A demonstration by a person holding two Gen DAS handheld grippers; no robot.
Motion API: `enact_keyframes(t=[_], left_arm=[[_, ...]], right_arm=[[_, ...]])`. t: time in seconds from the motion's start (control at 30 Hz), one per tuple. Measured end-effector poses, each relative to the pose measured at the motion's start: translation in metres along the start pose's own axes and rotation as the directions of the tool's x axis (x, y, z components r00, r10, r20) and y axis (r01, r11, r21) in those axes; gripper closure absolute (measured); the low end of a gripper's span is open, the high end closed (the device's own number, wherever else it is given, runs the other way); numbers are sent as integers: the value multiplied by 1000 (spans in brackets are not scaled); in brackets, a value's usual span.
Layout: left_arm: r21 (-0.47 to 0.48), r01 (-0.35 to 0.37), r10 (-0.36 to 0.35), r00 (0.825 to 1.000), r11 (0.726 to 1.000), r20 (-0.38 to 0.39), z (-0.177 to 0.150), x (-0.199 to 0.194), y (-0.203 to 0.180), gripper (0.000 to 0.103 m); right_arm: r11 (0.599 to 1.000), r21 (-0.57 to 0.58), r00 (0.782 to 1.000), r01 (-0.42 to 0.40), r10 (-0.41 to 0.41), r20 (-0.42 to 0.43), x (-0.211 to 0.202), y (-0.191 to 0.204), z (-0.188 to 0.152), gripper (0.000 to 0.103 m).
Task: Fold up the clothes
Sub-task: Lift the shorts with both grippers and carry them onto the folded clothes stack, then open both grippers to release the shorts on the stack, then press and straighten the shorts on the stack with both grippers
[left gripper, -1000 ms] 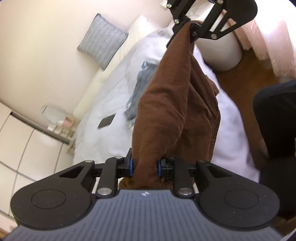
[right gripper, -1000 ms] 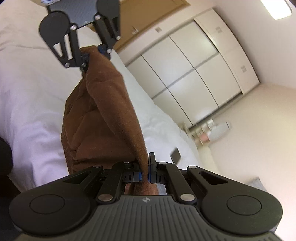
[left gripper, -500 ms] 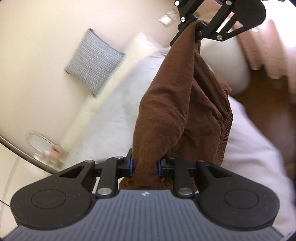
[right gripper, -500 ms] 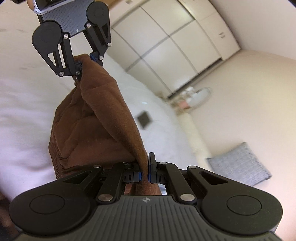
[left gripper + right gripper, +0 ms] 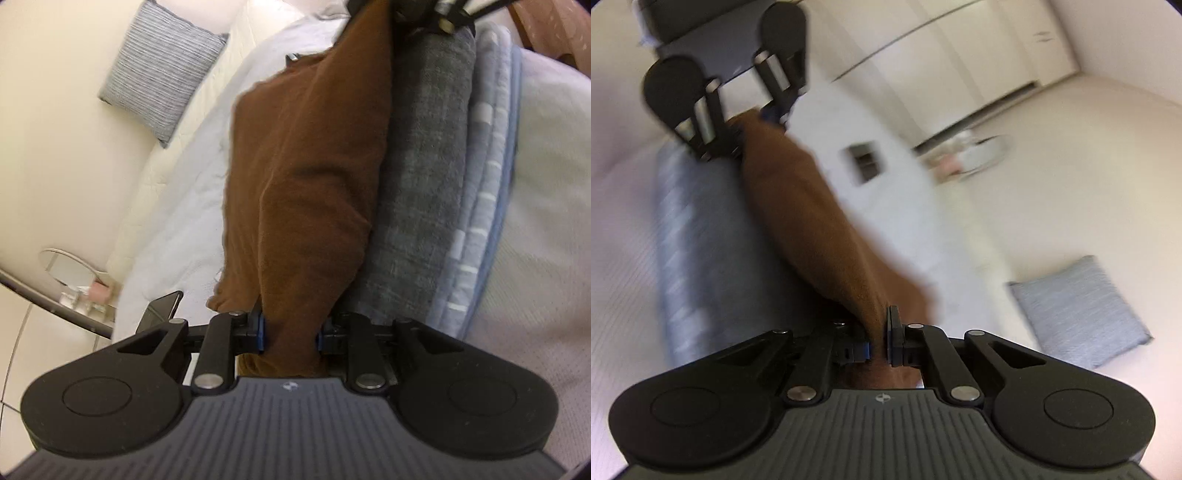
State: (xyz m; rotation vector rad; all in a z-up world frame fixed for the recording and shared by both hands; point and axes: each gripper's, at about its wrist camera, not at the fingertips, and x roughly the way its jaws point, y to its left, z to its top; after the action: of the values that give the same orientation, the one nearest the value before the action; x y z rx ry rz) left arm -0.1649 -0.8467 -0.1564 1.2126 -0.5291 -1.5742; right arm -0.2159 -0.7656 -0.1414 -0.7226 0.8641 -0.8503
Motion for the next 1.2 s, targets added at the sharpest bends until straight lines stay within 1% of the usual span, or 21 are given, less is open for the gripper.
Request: enact_keyframes(t=[0.03,0.07,0.1,0.13,0.2,0.23,0.27,0.3,0.33,0.37,0.43,0.47,0.53,0.57,0.67,0.83,0.9,1.0,1.07,1.13,1.2], left_arm=[[7,-22,22,1000,1000,14,-3,-2,-2,77],[23,-41,40,999,999,26,-5,-5,-3,74],[36,-56,54,998,998,38,-7,-7,-2,74],[45,-62,60,997,997,47,-8,-9,-1,74],[68,-69,65,996,995,62,-10,-8,1,78],[86,-75,70,995,993,67,-9,-8,2,81],[106,-88,80,994,990,75,-7,-7,2,82],[126,-100,90,992,987,83,-5,-7,2,82],[129,-108,97,991,986,87,-5,-6,4,83],[112,-110,101,991,988,86,-7,-5,7,83],[119,-90,82,994,989,73,-12,-1,2,83],[131,-76,68,996,989,65,-14,2,-2,83],[127,-75,67,996,989,64,-17,5,-7,83],[119,-79,72,995,990,64,-16,5,-8,82],[79,-81,76,995,994,60,-15,0,-2,77],[-8,-66,66,997,998,44,-19,-17,7,70],[-51,-64,65,998,997,24,-25,-35,8,68],[-131,-62,61,998,989,-16,-36,-44,15,68],[-184,-68,62,997,981,-36,-44,-55,20,68],[-236,-74,70,997,969,-27,-49,-72,24,68],[-280,-77,77,997,957,-12,-50,-84,28,68]], right_arm=[[1000,-4,1000,2,-2,-3,-3,2,-3,98],[1000,-7,1000,5,-5,-5,-7,3,-7,94],[1000,-11,1000,8,-8,-7,-11,5,-10,90],[1000,-14,1000,11,-11,-9,-14,6,-14,89],[999,-30,1000,18,-18,-17,-21,7,-18,89],[999,-42,999,21,-22,-23,-24,6,-19,89],[999,-34,999,22,-23,-31,-22,5,-14,93],[999,-26,999,22,-23,-39,-21,4,-9,101],[1000,-19,999,23,-24,-47,-19,3,-4,99],[1000,-11,998,24,-24,-55,-17,2,1,100],[999,16,999,33,-32,-29,-25,1,15,100],[1000,4,999,27,-27,-25,-27,5,17,99],[999,-31,999,-12,11,-51,-34,25,15,100],[999,-40,997,-26,23,-70,-32,32,12,100],[999,-36,996,-17,14,-83,-30,41,8,99],[1000,16,995,-6,8,-97,-43,43,1,91],[999,38,995,-5,9,-101,-54,46,-4,89],[997,74,993,-4,13,-113,-62,45,-9,85],[994,105,992,-1,14,-126,-74,46,-14,85],[991,133,991,8,9,-131,-82,45,-17,85],[985,174,993,13,7,-115,-90,42,-16,80]])
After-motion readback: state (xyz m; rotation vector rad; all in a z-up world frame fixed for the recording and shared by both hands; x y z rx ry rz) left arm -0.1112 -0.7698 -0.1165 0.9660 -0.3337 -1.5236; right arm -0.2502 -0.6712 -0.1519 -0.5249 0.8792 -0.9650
